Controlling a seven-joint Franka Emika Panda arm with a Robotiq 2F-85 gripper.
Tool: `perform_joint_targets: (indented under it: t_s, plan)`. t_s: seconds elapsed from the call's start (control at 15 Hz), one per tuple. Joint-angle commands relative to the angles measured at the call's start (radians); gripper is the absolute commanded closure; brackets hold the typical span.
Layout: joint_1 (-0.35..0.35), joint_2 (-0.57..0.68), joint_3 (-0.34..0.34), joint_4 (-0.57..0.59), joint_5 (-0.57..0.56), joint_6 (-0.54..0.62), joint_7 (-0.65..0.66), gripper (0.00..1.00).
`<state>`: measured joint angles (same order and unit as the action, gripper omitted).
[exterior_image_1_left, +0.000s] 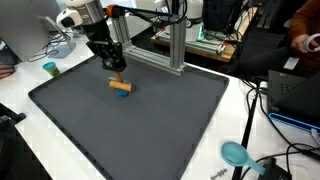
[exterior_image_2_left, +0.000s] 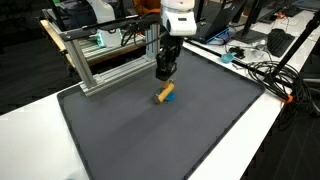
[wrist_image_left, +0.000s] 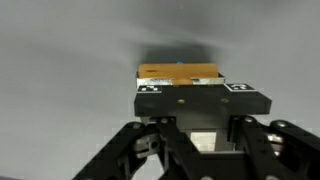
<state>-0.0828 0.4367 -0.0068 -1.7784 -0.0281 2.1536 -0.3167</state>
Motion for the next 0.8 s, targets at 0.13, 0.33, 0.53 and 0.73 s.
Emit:
perform_joint_targets:
  t_s: [0.13, 0.33, 0.53, 0.73]
  plan:
    - [-0.002, 0.054, -0.003, 0.023, -0.009, -0.07, 0.018, 0.77]
    - [-0.006, 0.063, -0.002, 0.02, 0.0, -0.07, 0.017, 0.77]
    - [-0.002, 0.013, -0.003, 0.002, -0.006, -0.032, 0.028, 0.77]
    - [0.015, -0.067, -0.001, -0.06, -0.035, 0.031, 0.025, 0.77]
